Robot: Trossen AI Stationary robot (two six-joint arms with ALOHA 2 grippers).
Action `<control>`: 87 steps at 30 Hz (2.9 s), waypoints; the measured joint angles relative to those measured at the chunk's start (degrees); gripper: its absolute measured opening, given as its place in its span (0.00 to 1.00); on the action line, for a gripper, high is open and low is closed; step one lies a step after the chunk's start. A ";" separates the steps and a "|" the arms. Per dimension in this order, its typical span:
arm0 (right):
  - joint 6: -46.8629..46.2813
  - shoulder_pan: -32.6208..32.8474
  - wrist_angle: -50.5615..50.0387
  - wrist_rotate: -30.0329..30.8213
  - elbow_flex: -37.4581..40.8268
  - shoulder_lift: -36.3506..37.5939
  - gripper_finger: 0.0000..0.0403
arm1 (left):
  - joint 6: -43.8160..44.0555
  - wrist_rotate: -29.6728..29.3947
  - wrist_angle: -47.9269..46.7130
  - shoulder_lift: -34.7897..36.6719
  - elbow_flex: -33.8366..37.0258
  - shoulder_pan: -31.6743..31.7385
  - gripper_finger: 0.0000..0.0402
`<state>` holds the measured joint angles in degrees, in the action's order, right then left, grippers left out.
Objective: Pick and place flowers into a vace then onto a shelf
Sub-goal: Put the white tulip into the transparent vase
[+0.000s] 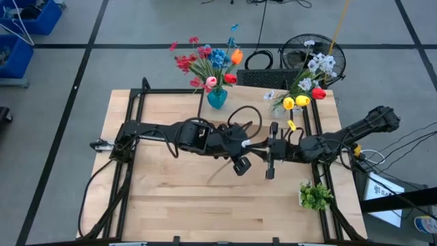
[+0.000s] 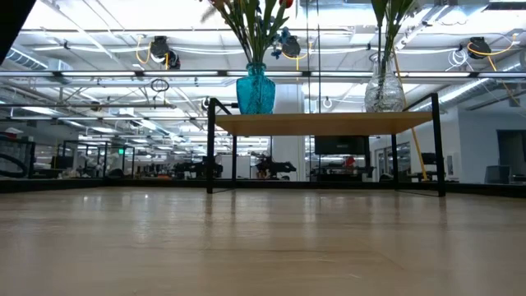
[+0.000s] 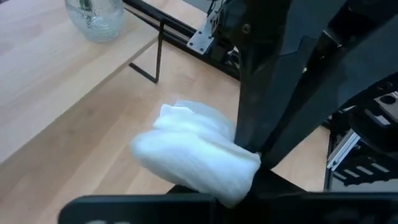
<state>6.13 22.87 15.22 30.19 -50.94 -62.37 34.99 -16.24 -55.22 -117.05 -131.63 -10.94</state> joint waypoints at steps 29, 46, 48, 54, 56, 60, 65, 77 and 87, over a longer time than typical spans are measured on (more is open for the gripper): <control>-18.17 14.44 -6.89 -3.54 0.04 10.51 0.34 | -55.30 -0.15 58.44 13.14 -0.10 -0.37 0.02; -59.04 19.75 -13.04 -13.92 9.54 8.33 0.33 | -58.94 8.92 77.68 0.42 0.04 12.97 0.02; -63.26 20.30 -12.90 -13.94 11.35 8.31 0.33 | -56.20 8.89 77.61 -0.22 0.02 14.53 0.02; -70.55 21.09 -10.26 -13.94 16.40 8.33 0.33 | -43.17 10.95 78.07 -2.91 0.02 18.76 0.02; -71.50 21.09 -6.94 -13.91 18.38 8.37 0.33 | -40.57 11.49 78.66 -3.97 0.02 19.62 0.02; -71.62 21.09 1.28 -13.91 21.63 8.37 0.33 | -41.47 11.80 78.89 -5.73 0.02 20.21 0.02; -71.54 21.09 5.99 -13.89 23.14 8.37 0.33 | -35.08 11.82 76.15 -6.21 0.02 20.45 0.02; -71.26 21.09 6.39 -13.87 23.17 8.37 0.33 | -37.39 10.22 72.61 -6.80 0.00 20.50 0.03; -71.25 21.09 6.38 -13.89 23.17 8.37 0.33 | -41.78 5.57 71.75 -6.80 0.00 17.97 0.04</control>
<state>-65.12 43.97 21.61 16.30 -27.77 -54.00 -6.78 -10.67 16.53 -123.85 -131.63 7.03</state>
